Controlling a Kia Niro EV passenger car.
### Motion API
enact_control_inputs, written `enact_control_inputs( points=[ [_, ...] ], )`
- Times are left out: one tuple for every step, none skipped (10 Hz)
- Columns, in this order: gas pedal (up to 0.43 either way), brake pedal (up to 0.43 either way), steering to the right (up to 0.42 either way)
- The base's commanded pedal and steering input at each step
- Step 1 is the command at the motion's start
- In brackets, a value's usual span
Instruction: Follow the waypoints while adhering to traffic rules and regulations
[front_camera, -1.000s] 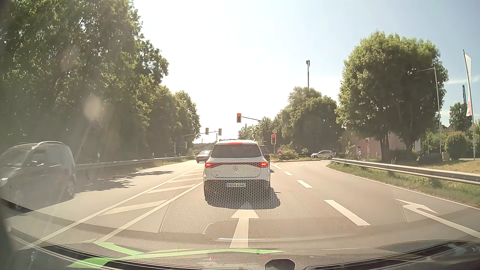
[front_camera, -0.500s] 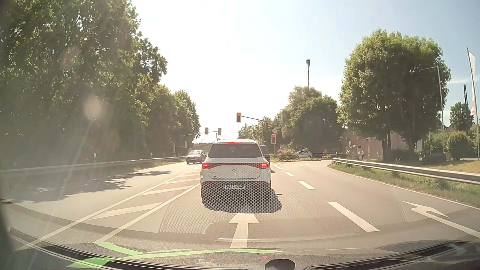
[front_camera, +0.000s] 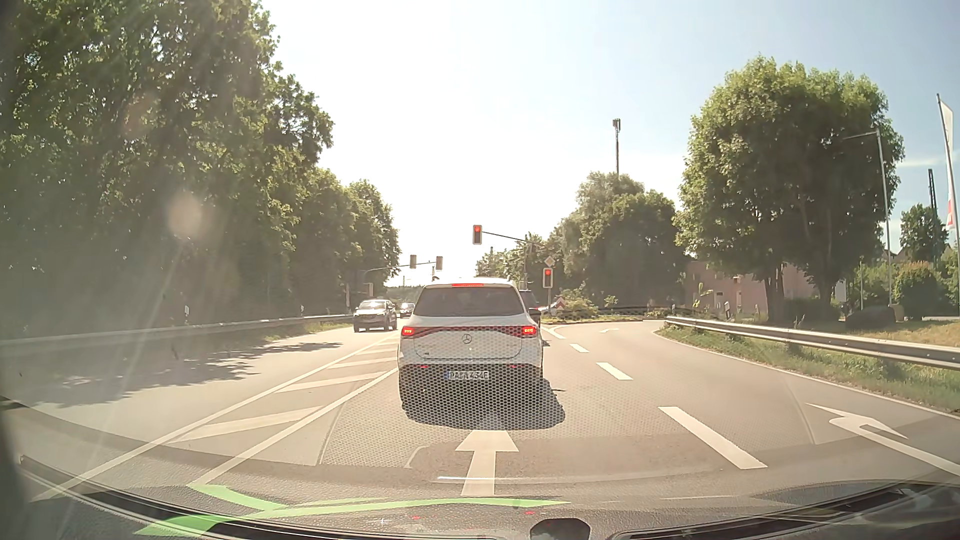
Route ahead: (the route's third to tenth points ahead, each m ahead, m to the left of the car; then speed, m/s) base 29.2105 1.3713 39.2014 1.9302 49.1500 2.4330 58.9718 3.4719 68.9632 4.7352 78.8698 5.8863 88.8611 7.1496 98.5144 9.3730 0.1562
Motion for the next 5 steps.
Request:
enact_control_inputs(
  points=[
    [0.0, 0.195, 0.0],
    [0.0, 0.189, 0.0],
    [0.0, 0.189, 0.0],
    [0.0, 0.195, 0.0],
    [0.0, 0.201, 0.0]
  ],
)
